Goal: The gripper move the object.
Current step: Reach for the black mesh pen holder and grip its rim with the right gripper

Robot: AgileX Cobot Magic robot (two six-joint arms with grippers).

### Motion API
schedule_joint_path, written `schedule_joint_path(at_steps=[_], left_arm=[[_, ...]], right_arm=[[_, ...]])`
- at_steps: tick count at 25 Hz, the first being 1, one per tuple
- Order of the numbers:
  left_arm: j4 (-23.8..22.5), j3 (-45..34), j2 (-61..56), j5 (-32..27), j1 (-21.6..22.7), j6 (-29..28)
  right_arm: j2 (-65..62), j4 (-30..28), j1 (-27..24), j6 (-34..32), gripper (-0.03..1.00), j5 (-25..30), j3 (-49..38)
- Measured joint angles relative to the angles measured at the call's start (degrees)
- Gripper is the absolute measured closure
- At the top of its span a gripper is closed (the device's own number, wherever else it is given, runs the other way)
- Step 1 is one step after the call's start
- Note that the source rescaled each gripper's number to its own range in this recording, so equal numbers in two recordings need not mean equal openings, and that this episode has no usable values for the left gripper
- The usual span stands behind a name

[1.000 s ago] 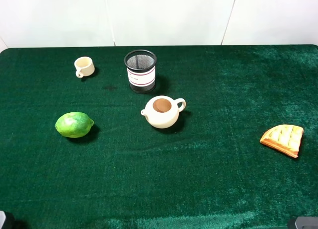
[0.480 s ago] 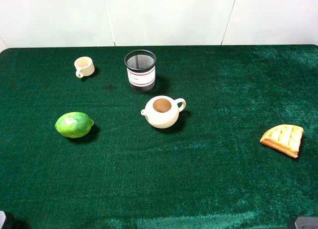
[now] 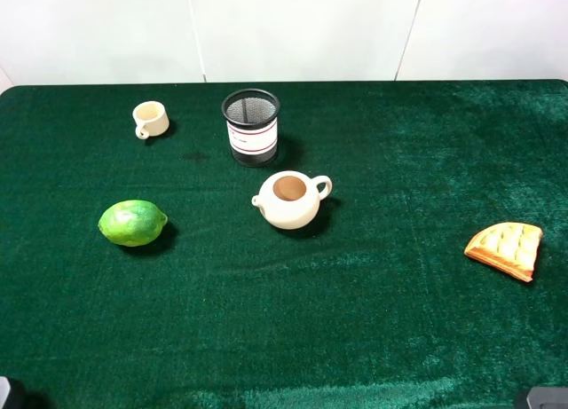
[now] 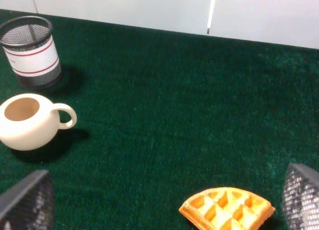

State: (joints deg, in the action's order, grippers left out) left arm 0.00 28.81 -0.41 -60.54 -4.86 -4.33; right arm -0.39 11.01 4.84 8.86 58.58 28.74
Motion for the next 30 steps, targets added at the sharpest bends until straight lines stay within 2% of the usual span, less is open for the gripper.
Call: schedule_joint_path(at_steps=[8, 16, 20, 25, 30], left_arm=[[0.0, 0.0, 0.0, 0.0, 0.0, 0.0], [0.0, 0.0, 0.0, 0.0, 0.0, 0.0], [0.0, 0.0, 0.0, 0.0, 0.0, 0.0], [0.0, 0.0, 0.0, 0.0, 0.0, 0.0], [0.0, 0.0, 0.0, 0.0, 0.0, 0.0]], right_arm=[[3.5, -0.11, 0.0, 0.05, -0.03, -2.05, 1.95], [25.77, 0.06, 0.96, 1.75, -0.03, -3.02, 12.91], [38.91, -1.03, 5.48, 1.95, -0.03, -3.04, 20.87], [55.78, -5.42, 13.24, -1.33, -0.03, -2.59, 32.3], [71.91, -6.51, 18.11, -2.08, -0.03, 2.89, 47.22]])
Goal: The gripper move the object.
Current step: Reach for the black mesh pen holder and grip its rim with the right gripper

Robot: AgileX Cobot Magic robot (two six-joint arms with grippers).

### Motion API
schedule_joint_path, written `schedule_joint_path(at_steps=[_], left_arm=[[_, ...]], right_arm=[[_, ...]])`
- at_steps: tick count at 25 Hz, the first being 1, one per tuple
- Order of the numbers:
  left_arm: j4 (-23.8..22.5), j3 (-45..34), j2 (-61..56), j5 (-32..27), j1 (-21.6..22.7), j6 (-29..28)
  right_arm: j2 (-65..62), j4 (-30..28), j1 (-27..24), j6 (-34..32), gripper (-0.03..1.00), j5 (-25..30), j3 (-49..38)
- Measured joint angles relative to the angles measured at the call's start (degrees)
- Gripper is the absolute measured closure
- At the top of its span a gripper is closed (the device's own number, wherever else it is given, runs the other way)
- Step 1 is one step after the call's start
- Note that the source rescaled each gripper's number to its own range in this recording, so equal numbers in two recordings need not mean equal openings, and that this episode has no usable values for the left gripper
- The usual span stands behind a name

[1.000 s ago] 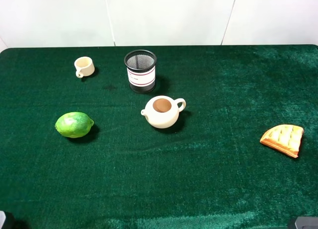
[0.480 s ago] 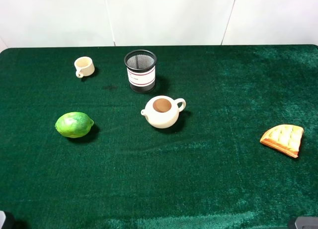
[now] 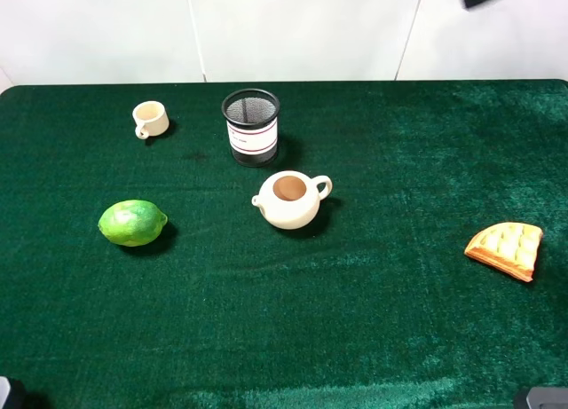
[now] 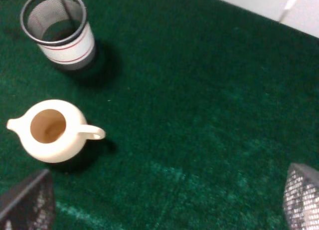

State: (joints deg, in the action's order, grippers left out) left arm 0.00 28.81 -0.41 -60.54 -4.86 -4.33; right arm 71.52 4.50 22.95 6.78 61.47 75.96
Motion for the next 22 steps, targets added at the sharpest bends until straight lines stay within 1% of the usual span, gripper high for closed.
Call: schedule_joint_path(at_steps=[5, 9, 16, 22], left_arm=[[0.0, 0.0, 0.0, 0.0, 0.0, 0.0], [0.0, 0.0, 0.0, 0.0, 0.0, 0.0], [0.0, 0.0, 0.0, 0.0, 0.0, 0.0], [0.0, 0.0, 0.0, 0.0, 0.0, 0.0]], right_arm=[[13.74, -0.29, 2.26, 1.31, -0.03, 7.42, 15.72], [22.56, -0.35, 3.46, 3.32, -0.03, 7.87, 25.38], [35.3, 0.55, 3.55, 6.16, -0.03, 8.36, 36.6], [46.1, 2.97, 3.55, 7.09, -0.03, 8.56, 46.21]])
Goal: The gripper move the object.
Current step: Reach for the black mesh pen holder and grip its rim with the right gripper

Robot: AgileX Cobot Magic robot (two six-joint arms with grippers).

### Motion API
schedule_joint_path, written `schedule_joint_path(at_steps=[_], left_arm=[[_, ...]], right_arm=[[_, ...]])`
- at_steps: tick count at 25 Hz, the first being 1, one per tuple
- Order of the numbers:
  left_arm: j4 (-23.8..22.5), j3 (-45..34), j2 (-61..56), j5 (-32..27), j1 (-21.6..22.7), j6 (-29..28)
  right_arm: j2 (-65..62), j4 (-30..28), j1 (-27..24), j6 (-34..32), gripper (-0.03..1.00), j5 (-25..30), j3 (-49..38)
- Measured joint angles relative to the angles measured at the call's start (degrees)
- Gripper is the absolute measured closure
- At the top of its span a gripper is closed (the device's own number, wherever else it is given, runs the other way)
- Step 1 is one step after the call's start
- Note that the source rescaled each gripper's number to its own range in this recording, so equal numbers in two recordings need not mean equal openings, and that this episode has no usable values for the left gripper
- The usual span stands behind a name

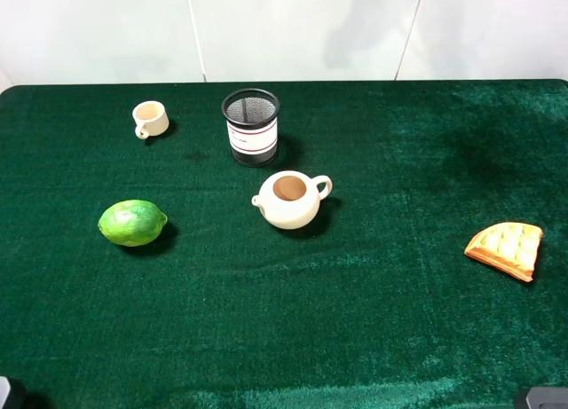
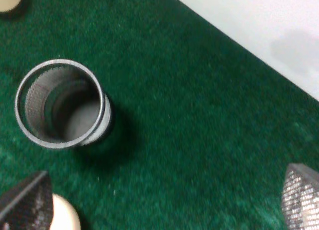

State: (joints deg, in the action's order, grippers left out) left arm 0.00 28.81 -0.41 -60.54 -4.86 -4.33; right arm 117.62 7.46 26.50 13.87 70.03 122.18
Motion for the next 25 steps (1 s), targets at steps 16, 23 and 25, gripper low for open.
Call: schedule_joint_path(at_steps=[16, 23, 25], left_arm=[[0.0, 0.0, 0.0, 0.0, 0.0, 0.0], [0.0, 0.0, 0.0, 0.0, 0.0, 0.0], [0.0, 0.0, 0.0, 0.0, 0.0, 0.0]], right_arm=[[17.78, 3.36, 3.09, 1.08, -0.03, -1.3, 7.24], [22.54, 3.89, 4.67, 1.43, -0.03, -4.47, 7.66], [23.8, 4.0, 4.67, 1.48, -0.03, -5.42, 7.68]])
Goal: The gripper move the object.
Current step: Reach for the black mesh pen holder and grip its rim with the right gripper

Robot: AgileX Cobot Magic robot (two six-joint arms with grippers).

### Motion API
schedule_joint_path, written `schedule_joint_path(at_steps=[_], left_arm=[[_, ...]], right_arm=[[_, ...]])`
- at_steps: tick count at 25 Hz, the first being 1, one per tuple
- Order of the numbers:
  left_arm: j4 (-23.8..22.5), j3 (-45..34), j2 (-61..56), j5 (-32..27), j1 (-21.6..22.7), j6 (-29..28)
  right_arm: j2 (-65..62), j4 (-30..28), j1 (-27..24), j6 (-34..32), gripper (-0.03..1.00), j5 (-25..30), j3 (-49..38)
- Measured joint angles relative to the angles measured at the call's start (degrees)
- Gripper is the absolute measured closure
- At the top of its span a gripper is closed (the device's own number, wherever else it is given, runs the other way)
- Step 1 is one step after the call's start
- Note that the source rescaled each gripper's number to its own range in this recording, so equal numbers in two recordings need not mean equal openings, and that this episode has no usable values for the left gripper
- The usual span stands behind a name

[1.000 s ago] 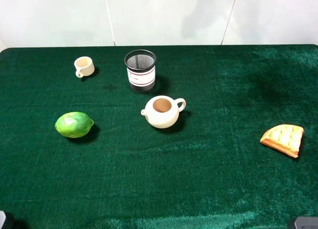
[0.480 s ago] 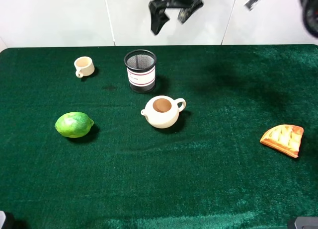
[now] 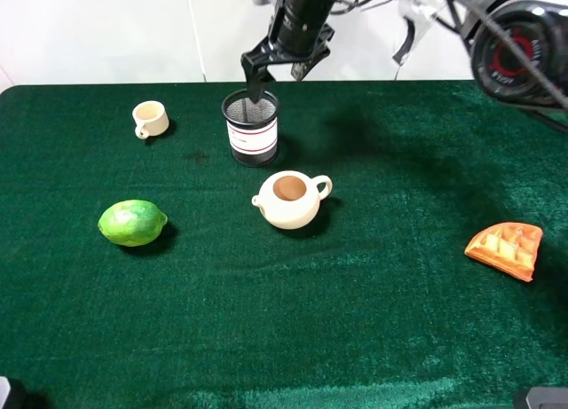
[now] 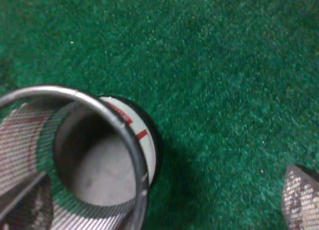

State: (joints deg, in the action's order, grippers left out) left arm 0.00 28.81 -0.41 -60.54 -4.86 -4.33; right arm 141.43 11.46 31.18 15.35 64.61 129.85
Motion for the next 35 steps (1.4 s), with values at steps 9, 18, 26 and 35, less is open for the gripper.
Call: schedule_joint_path(at_steps=[9, 18, 26, 35], left_arm=[[0.0, 0.0, 0.0, 0.0, 0.0, 0.0], [0.0, 0.0, 0.0, 0.0, 0.0, 0.0], [0.0, 0.0, 0.0, 0.0, 0.0, 0.0], [0.0, 0.0, 0.0, 0.0, 0.0, 0.0]], right_arm=[[4.28, 1.36, 0.62, 0.0, -0.03, -2.18, 0.0], [5.83, 2.55, 0.67, 0.0, -0.03, -1.68, 0.0], [5.83, 3.64, 0.67, 0.0, 0.23, 2.45, 0.0], [5.83, 3.78, 0.67, 0.0, 0.67, 3.72, 0.0]])
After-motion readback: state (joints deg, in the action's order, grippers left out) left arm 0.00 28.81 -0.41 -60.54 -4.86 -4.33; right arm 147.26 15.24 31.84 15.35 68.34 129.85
